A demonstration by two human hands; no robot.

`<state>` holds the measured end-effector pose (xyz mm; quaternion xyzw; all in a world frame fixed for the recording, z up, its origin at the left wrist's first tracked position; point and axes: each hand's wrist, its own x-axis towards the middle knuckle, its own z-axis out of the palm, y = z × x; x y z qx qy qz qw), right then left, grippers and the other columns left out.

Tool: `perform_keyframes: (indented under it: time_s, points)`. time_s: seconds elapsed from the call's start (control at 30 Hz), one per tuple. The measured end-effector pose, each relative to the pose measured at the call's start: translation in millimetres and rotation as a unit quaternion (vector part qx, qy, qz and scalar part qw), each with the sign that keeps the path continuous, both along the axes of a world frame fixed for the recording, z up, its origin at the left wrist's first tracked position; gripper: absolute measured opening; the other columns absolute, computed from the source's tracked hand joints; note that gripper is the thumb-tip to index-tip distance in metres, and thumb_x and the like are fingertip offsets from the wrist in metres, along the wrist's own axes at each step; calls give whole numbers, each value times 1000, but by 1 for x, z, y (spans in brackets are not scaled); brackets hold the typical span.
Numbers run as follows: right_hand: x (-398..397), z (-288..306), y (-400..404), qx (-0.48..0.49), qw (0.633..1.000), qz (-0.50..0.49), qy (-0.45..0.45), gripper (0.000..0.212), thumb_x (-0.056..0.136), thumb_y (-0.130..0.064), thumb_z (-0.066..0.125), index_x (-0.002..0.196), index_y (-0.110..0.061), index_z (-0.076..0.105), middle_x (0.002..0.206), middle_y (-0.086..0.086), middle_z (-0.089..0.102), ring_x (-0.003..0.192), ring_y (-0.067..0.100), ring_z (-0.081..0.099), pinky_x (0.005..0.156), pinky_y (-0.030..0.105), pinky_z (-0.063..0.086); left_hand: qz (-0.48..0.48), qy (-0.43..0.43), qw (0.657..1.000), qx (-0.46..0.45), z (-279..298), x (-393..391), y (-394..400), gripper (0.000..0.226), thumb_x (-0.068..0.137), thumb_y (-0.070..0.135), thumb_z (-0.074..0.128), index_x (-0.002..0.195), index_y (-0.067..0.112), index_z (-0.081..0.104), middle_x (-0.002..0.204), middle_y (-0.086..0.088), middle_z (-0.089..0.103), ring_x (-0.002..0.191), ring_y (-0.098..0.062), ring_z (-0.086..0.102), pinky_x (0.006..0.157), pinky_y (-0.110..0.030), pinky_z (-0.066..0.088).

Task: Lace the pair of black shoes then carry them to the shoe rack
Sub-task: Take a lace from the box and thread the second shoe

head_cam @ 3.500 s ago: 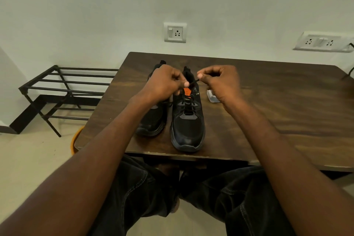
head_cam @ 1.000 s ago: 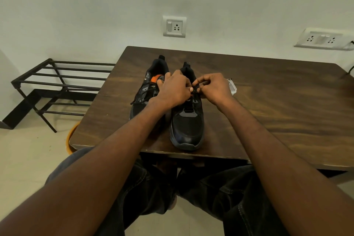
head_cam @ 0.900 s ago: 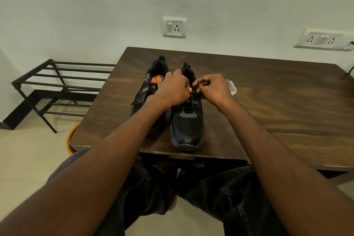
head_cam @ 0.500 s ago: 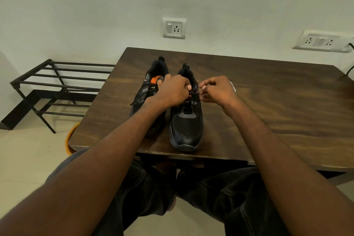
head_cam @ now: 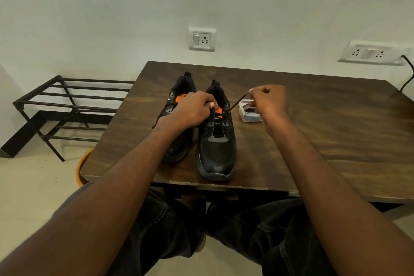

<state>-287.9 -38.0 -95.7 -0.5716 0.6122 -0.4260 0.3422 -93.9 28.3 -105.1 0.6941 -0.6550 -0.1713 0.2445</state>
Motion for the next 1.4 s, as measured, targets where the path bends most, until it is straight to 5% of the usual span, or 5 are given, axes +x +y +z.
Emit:
perform_keyframes:
  time_s: [0.37, 0.63, 0.9, 1.1, 1.4]
  points:
    - [8, -12, 13, 16, 951, 232, 203, 9, 91, -27, 80, 93, -18, 83, 96, -3, 78, 93, 11, 69, 85, 34, 55, 3, -13, 1000, 3, 1, 2, -2, 24, 107, 18, 51, 107, 32, 71, 102, 2, 71, 74, -12, 65, 55, -17, 39]
    - [-2, 6, 2, -92, 985, -142, 24, 7, 94, -25, 70, 96, -28, 76, 111, -9, 70, 86, 9, 68, 77, 29, 55, -4, 14, 1000, 14, 2, 9, -3, 24, 108, 21, 51, 106, 29, 73, 109, 2, 72, 91, -14, 68, 65, -21, 42]
    - [17, -12, 16, -7, 947, 192, 258, 11, 91, -29, 80, 80, -29, 77, 90, -7, 76, 83, 12, 68, 74, 32, 53, -1, 1, 1000, 12, 2, 9, -2, 24, 108, 22, 50, 114, 28, 73, 90, 8, 65, 68, -5, 55, 60, -21, 36]
    - [-8, 13, 3, -115, 980, -156, 51, 21, 94, -14, 61, 92, -31, 72, 105, -9, 75, 94, 15, 70, 79, 29, 52, -5, 26, 999, 27, 3, 11, -1, 23, 108, 24, 51, 106, 32, 73, 111, 5, 71, 100, -10, 65, 89, -32, 48]
    - [13, -17, 10, -48, 934, 227, 272, 17, 90, -38, 79, 100, -24, 80, 95, -6, 76, 89, 12, 69, 81, 35, 57, -17, 2, 1000, 11, -1, 8, 2, 24, 101, 20, 64, 124, 25, 66, 129, 1, 56, 109, -13, 58, 99, -34, 51]
